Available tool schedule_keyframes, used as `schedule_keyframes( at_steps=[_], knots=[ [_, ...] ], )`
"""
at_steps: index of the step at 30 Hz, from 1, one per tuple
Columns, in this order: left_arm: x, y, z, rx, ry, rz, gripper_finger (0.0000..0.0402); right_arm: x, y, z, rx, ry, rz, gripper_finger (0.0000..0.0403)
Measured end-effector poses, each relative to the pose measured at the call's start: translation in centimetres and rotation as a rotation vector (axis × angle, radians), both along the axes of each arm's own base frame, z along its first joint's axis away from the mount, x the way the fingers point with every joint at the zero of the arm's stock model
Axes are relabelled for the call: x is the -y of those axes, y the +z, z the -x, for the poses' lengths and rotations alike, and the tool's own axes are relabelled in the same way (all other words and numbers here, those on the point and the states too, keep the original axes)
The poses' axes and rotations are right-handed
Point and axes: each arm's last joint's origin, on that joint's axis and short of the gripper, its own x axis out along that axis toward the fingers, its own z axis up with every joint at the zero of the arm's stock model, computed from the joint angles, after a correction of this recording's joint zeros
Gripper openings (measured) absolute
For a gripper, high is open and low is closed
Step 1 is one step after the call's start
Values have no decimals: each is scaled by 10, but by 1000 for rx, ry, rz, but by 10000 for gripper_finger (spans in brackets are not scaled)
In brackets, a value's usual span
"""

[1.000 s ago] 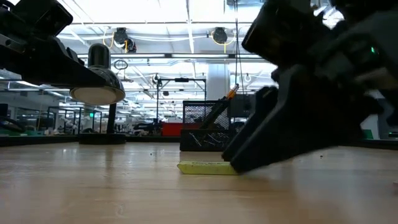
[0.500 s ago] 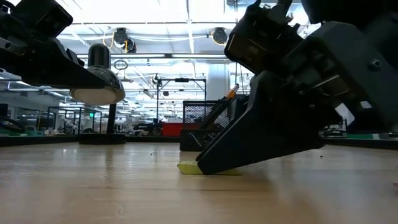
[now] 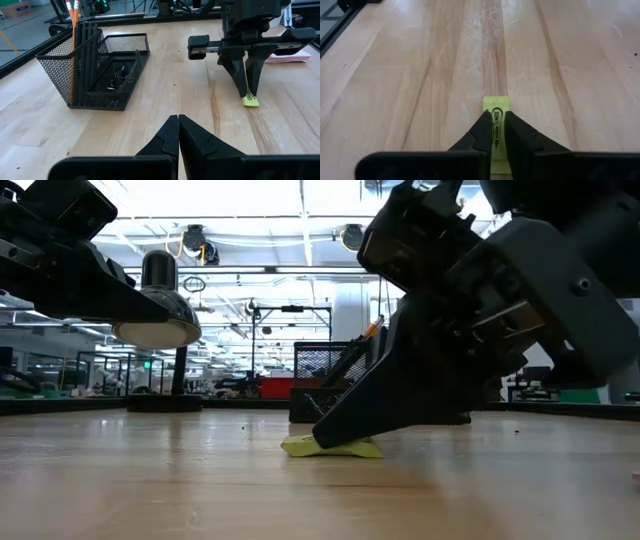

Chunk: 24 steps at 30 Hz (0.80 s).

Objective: Pick and place office supplies into organizer
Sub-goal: Put the yellow eraser into the black desk organizer

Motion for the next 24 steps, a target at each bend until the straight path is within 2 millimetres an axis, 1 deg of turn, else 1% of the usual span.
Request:
schedule_keyframes(
  at_steps=[4,7,11,15,19,24],
  knots=[
    [0,0,0,-1,0,-1,17,0,9,-1,29,3,6,35],
    [0,0,0,-2,0,-1,17,0,13,0,31,10,5,32],
    [0,0,0,-2,0,-1,17,-1,13,0,19,27,-19,20],
    [0,0,0,-1,0,0,17,-1,12,1,-7,16,-52,23],
    [0,0,0,-1,1,2,17,0,11,2,-22,1,-68,42],
    [0,0,0,-1,1,4,17,0,10,3,-45,-6,-83,87]
  ],
)
